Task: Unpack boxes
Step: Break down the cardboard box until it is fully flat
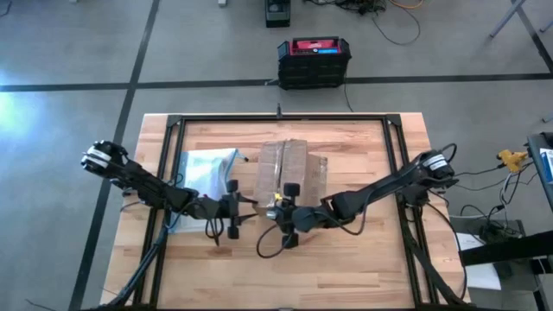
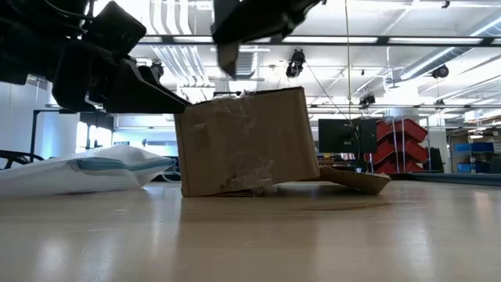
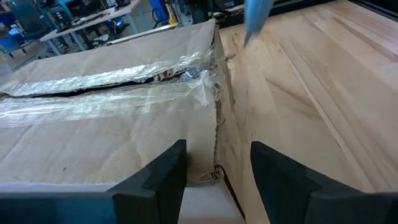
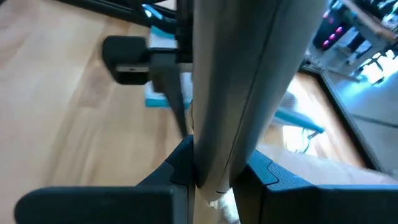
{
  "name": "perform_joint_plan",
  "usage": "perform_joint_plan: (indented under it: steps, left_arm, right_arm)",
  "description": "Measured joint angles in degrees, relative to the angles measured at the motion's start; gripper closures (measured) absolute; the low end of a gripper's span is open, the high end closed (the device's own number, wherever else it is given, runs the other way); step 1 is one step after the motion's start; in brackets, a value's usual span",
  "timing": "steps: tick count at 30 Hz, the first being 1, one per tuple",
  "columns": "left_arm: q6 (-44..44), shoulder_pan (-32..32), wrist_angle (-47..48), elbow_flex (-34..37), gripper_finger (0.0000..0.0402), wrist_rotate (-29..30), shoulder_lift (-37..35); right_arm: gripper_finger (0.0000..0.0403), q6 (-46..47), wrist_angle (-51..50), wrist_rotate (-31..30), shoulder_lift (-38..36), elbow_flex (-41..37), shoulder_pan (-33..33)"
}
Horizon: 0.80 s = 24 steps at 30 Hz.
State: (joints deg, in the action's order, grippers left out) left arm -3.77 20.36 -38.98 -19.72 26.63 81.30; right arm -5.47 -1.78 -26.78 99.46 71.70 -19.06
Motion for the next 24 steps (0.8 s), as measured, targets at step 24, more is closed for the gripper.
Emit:
perform_joint_plan:
  steps: [24]
  left_arm:
    - [-5.6,-1.1,6.0,-6.8,0.0241,0.0,2.0]
  right_arm:
    - [0.0353,-3.4,1.8,8.7,0.7,-1.6,4.8]
